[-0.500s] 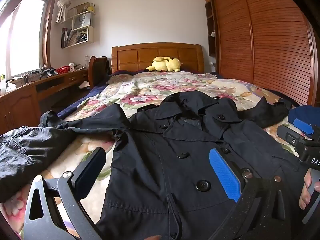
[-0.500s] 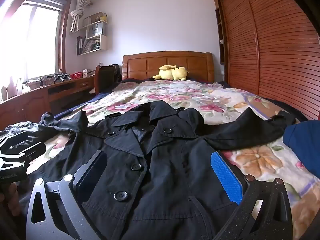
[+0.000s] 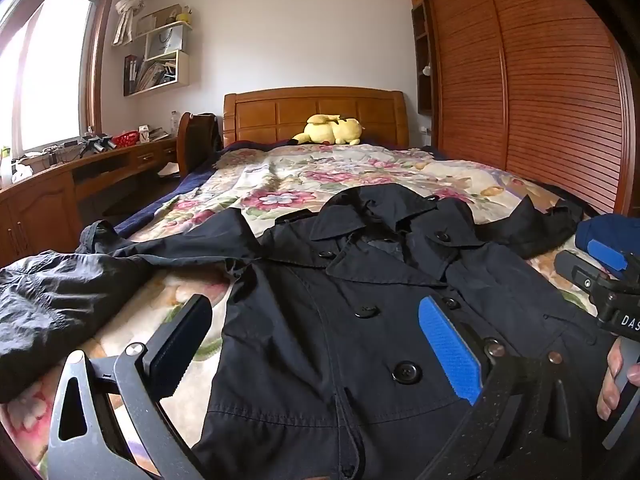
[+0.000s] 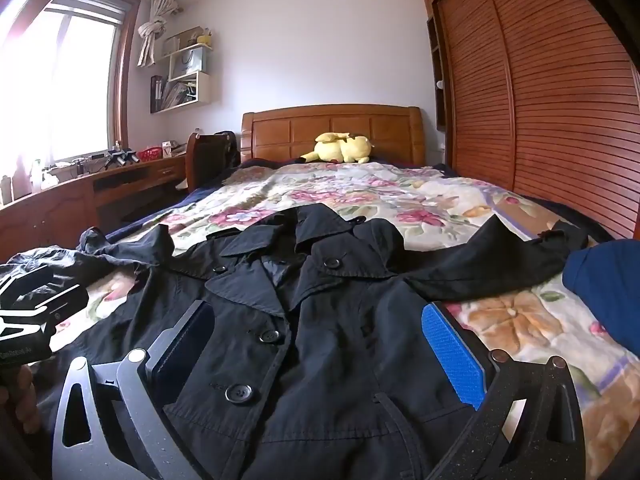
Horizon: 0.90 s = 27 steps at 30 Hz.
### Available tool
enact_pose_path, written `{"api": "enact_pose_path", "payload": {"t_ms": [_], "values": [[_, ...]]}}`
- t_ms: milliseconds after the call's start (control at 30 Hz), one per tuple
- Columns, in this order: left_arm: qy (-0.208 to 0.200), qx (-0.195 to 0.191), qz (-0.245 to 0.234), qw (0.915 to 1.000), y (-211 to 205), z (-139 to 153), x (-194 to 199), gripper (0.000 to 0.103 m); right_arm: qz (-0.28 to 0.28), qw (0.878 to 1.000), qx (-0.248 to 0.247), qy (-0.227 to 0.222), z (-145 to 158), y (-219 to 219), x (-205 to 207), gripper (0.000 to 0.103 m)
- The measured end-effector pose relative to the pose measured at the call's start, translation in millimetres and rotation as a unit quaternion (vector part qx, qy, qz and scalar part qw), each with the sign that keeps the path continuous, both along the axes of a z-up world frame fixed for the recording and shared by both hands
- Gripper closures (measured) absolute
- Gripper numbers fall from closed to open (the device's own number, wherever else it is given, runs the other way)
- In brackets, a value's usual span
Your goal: Fold large clothes
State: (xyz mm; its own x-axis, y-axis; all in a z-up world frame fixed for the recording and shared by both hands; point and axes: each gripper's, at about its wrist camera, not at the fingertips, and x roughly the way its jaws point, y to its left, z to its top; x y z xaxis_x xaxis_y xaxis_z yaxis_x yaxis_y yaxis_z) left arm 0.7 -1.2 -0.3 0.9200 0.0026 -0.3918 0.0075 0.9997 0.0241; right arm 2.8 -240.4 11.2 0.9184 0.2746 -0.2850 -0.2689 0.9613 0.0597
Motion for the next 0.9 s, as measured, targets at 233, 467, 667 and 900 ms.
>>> {"api": "enact_pose_path", "payload": {"t_ms": [233,467,667,900], "values": [[-0.002,-0.001,0.001,1.0,-1.2,2.1,-1.4,0.0,-0.001,1.0,0.002,-0.002,-2.3,-0.4,1.8,0.0],[-0.004,-0.002,0.002,1.0,-0.9,1.2,-2.2,0.0,-0.002,1.0,0.002,-0.002,-2.7,-0.2,1.5,0.0],[-0.005,-0.003,0.002,1.0,-0.5,1.5,-2.3,0.0,-0.002,1.0,0.002,-0.003,-2.9,0.1,1.6,0.0],[-0.005,-0.004,0.002,1.0,0.2,1.6,-2.6,0.0,-0.002,1.0,0.003,-0.002,-2.7,0.1,1.8,0.0]]}}
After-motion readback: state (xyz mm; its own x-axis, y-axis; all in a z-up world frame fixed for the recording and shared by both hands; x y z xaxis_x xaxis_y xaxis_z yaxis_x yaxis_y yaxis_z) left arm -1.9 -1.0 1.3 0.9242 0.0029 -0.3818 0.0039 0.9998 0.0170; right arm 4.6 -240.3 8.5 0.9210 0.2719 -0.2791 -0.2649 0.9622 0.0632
